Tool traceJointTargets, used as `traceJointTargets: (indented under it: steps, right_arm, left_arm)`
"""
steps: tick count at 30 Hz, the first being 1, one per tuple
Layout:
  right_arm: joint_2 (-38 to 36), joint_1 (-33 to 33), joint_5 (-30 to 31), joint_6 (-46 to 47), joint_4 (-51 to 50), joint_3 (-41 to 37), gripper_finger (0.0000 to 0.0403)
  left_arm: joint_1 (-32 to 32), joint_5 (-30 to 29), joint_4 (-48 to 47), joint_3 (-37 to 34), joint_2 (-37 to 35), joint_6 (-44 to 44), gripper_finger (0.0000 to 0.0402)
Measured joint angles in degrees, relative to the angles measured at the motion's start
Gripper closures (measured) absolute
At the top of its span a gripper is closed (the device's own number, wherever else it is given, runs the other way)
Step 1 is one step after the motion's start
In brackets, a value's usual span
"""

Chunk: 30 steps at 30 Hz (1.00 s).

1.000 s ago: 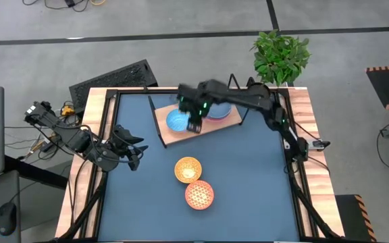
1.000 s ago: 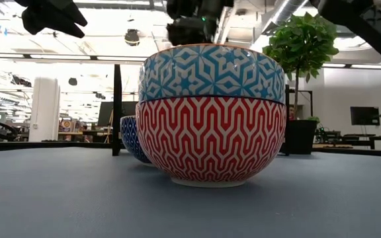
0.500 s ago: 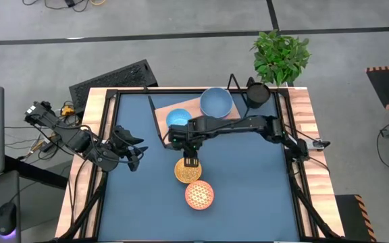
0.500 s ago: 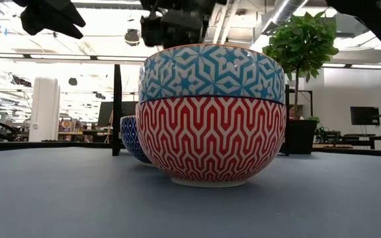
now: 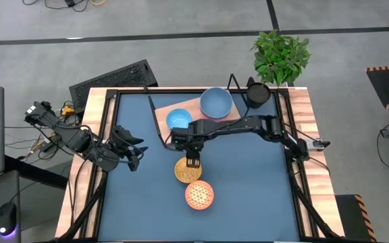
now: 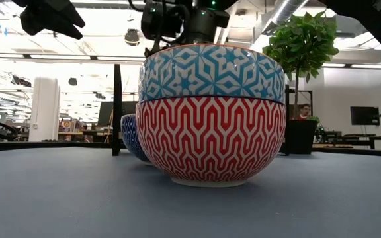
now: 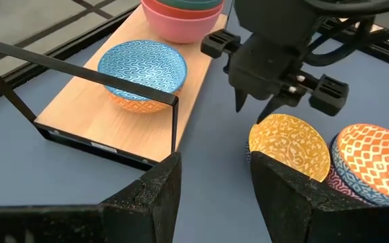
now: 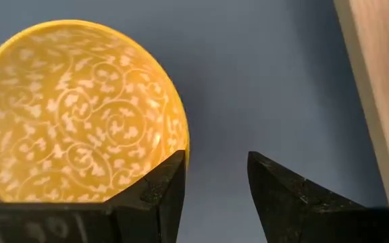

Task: Place and stack bowls onto a shelf
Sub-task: Stack the yellow bowl on top of the light blue bowl on the shelf

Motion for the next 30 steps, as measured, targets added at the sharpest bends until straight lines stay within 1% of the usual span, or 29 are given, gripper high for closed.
traceJointTargets:
  steps: [5, 8, 15, 17, 19, 20, 23, 24, 27, 30]
  right_arm:
    - [0.00, 0.45, -0.12, -0.11, 2.42, -0.21, 0.0218]
    - [-0.09, 0.83, -0.71, 0.00, 5.98, -2.86, 0.0218]
    - [-0.02, 0.72, -3.19, 1.62, 8.37, -7.19, 0.0223]
    - [0.00, 0.75, -3.24, 2.63, 8.95, -7.88, 0.0237]
    - [0.00, 0.76, -3.19, 3.47, 8.84, -7.89, 0.0264]
    - [-0.02, 0.67, -3.21, 3.88, 8.66, -7.89, 0.0281]
    - [-0.02, 0.46, -3.26, 5.34, 8.07, -7.89, 0.0353]
    - [-0.07, 0.42, -3.40, 5.14, 7.92, -7.87, 0.0367]
    - [-0.09, 0.11, -3.22, 5.70, 7.26, -7.86, 0.0366]
    - [-0.21, -0.24, -3.01, 5.43, 3.93, -6.49, 0.0366]
  left_arm:
    - [0.00, -0.02, 0.00, 0.00, 0.00, -0.04, 0.0239]
    - [0.00, -0.04, 0.00, 0.00, 0.00, -0.07, 0.0239]
    - [0.00, -0.09, -0.02, 0.00, 0.00, -0.02, 0.0239]
    - [0.00, -0.10, -0.02, 0.00, 0.00, -0.04, 0.0239]
    - [0.00, -0.11, -0.02, 0.00, 0.00, -0.04, 0.0239]
    - [0.00, -0.19, -0.02, 0.00, 0.00, -0.04, 0.0239]
    - [0.00, -0.50, -0.03, 0.00, 0.00, -0.04, 0.0239]
    - [0.00, -0.49, -0.02, 0.00, 0.00, -0.06, 0.0239]
    - [0.00, -0.48, -0.02, 0.00, 0.00, -0.06, 0.0239]
    - [0.00, -0.48, -0.04, 0.00, 0.02, -0.06, 0.0239]
